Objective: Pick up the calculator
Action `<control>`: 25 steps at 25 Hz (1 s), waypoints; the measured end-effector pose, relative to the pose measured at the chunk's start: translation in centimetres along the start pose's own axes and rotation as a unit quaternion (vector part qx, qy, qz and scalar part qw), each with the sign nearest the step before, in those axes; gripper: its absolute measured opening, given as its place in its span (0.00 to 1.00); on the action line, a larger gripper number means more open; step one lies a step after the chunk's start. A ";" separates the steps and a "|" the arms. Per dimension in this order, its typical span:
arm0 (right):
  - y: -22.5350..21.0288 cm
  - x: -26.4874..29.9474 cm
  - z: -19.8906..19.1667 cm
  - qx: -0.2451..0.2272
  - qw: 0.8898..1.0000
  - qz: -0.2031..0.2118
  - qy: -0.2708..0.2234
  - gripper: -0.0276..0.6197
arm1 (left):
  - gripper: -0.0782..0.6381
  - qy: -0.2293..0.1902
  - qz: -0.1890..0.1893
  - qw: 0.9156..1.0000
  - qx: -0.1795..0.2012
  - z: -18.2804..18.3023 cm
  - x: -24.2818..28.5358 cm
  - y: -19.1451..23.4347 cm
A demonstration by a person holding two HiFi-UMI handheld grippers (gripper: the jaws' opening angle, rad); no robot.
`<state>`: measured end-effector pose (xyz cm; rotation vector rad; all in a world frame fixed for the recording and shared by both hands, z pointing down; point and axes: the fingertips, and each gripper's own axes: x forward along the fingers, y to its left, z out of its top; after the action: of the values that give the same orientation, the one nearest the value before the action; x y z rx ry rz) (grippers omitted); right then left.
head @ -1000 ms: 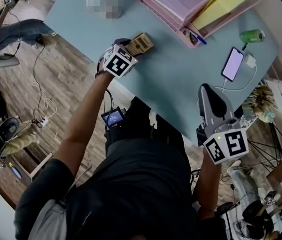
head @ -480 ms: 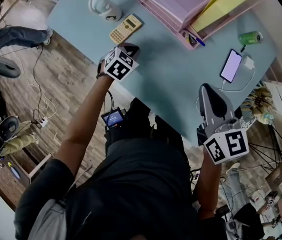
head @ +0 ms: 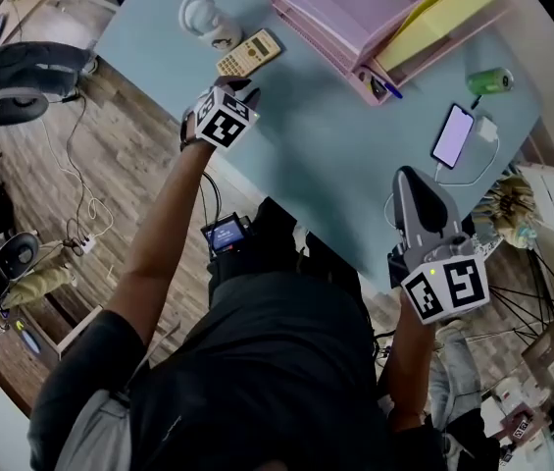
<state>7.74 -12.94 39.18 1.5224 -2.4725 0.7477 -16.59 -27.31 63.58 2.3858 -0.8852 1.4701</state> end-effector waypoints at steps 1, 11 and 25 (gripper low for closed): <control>0.0 0.0 0.1 0.000 1.000 -0.001 -0.001 0.05 | 0.32 0.003 0.004 1.000 -0.002 -0.3 0.1 0.5; 0.1 1.1 0.1 0.006 1.000 -0.016 0.004 0.05 | 0.69 0.045 0.015 0.999 -0.022 -3.3 2.6 4.6; 1.0 4.1 -0.2 0.014 0.999 -0.022 0.018 0.05 | 0.83 0.068 -0.056 0.995 -0.043 -5.7 5.2 7.4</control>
<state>4.91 -15.82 40.53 1.5543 -2.4035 0.7981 -23.50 -32.60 69.82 2.2068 -0.7549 1.5004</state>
